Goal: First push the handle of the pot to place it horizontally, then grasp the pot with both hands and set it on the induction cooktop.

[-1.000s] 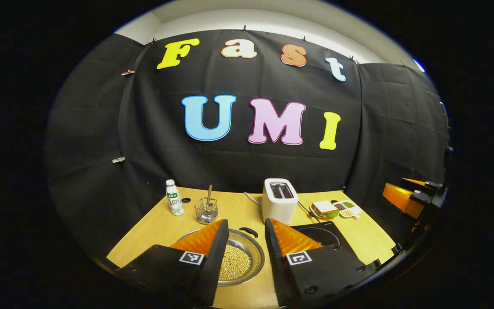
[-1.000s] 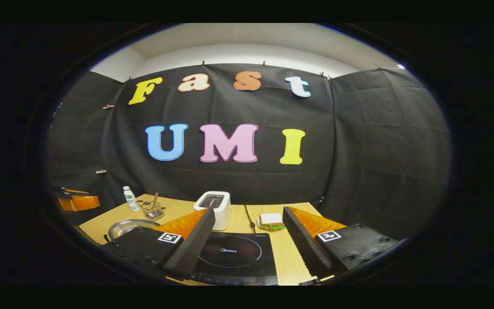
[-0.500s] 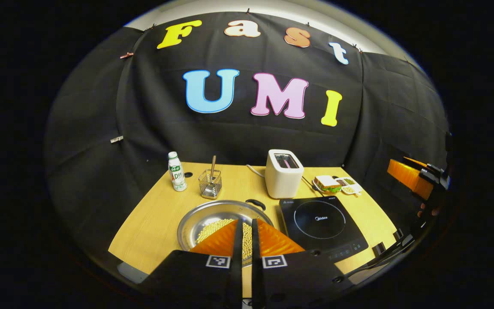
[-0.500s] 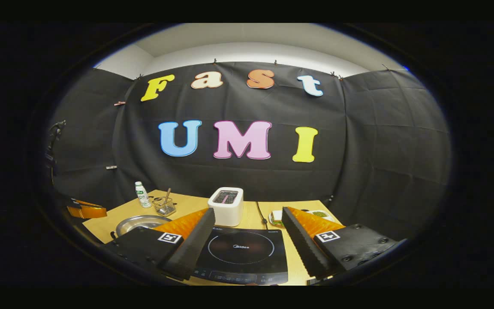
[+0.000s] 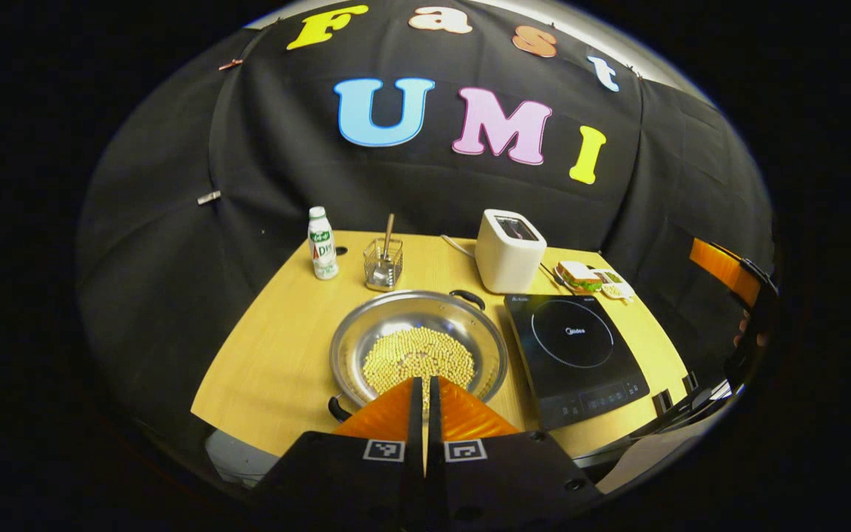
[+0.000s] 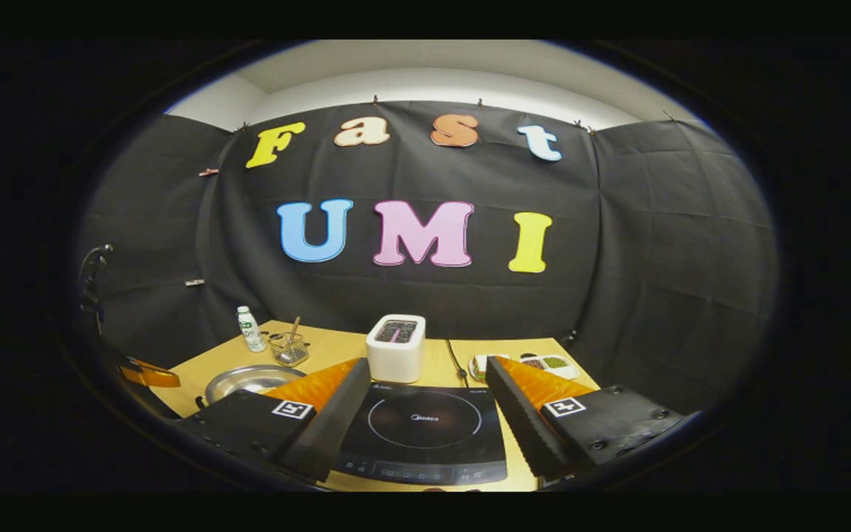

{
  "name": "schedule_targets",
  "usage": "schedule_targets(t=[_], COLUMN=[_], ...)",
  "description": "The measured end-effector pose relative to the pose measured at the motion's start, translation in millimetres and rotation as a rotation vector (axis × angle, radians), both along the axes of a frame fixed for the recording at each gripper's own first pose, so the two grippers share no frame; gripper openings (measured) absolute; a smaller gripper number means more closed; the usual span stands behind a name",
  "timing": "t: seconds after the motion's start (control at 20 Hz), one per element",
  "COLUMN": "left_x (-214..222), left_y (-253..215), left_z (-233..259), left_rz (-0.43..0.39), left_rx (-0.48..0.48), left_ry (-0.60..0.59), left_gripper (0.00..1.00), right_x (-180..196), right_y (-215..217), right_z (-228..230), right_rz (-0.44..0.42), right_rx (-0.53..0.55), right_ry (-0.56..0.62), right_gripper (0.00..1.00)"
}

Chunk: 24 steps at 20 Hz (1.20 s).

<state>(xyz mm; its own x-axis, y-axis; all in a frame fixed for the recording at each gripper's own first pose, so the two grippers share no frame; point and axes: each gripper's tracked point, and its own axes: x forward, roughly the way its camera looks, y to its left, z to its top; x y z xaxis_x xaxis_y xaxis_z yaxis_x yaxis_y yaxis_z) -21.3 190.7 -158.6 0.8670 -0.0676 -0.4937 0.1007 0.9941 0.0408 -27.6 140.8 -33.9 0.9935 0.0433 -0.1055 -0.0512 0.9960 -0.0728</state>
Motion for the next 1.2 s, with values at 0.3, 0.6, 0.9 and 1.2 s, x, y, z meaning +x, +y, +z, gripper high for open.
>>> schedule_targets(t=[0.3,0.6,0.9,1.2], left_x=[-12,-15,4,8], left_y=[23,18,14,16], left_z=[-61,-88,-107,-141], left_rz=[-0.011,-0.066,-0.171,-0.248], left_rx=[0.011,-0.012,0.004,0.058], left_ry=[0.126,0.183,0.234,0.378], left_gripper=[0.05,0.05,0.05,0.05], right_x=[-5,-5,-17,-27], right_y=[15,19,19,11], right_z=[-15,-22,-30,-40], right_rz=[-0.007,-0.048,-0.091,-0.146], right_rx=[0.051,0.040,0.029,0.036], right_ry=[0.061,0.040,0.028,0.044], right_gripper=[0.98,0.97,0.97,0.97])
